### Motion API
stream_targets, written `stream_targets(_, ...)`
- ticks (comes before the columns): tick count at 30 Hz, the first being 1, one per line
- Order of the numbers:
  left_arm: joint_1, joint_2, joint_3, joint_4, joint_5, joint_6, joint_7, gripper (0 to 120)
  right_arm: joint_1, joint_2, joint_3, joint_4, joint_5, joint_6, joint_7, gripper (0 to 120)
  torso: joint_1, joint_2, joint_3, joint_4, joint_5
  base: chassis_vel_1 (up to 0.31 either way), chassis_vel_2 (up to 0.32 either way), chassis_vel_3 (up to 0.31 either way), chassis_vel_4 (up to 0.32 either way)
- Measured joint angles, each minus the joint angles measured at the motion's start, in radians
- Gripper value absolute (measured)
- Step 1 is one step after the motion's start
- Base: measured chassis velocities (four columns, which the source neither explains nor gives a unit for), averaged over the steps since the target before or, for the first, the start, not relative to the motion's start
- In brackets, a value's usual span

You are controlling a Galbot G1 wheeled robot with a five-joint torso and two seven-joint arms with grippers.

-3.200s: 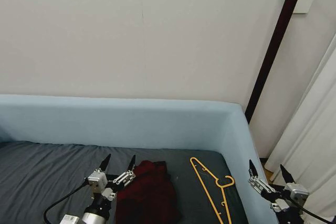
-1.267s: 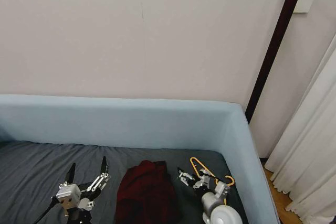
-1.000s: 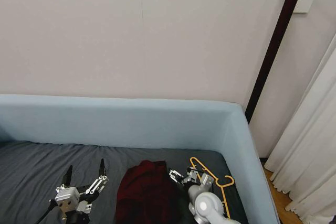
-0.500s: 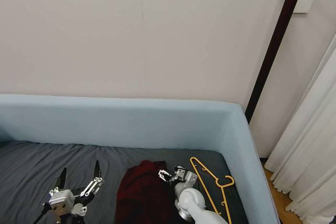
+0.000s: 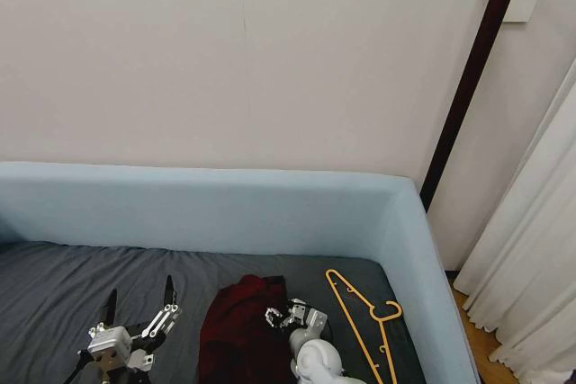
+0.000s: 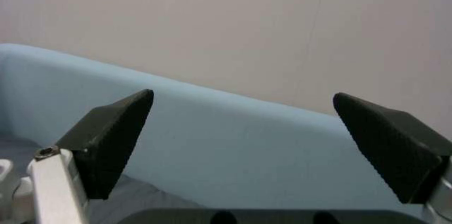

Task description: Pick up the clothes from the sofa and hang them on the clothes hanger.

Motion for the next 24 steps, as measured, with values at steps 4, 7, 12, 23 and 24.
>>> stream_targets(4, -0.008, 0.002, 0.007, 0.010, 0.000, 0.000, -0.004, 100, -0.007, -0.008, 0.002, 0.000, -0.014, 0.006, -0.008, 26, 0.000, 0.000, 0.000, 0.0000, 0.0000, 0.000, 0.000, 0.000, 0.000)
stream_targets(7, -0.012, 0.003, 0.012, 0.014, 0.000, 0.001, -0.005, 100, -0.012, -0.014, 0.002, 0.007, -0.019, 0.008, -0.013, 17, 0.000, 0.000, 0.000, 0.0000, 0.0001, 0.000, 0.000, 0.000, 0.000)
stream_targets(12, -0.016, 0.003, 0.015, 0.020, 0.000, 0.003, -0.016, 100, -0.017, -0.024, 0.001, 0.009, -0.031, 0.014, -0.024, 0, 0.000, 0.000, 0.000, 0.0000, 0.0001, 0.000, 0.000, 0.000, 0.000)
stream_targets(23, -0.017, 0.001, 0.017, 0.020, 0.000, 0.005, -0.031, 100, -0.054, -0.074, -0.015, 0.152, -0.009, 0.126, -0.082, 0, 0.000, 0.000, 0.000, 0.0001, 0.0003, 0.000, 0.000, 0.000, 0.000)
stream_targets(24, -0.017, 0.001, 0.017, 0.019, 0.000, 0.005, -0.032, 100, -0.056, -0.089, -0.021, 0.179, -0.007, 0.152, -0.095, 0, 0.000, 0.000, 0.000, 0.0000, 0.0000, 0.000, 0.000, 0.000, 0.000)
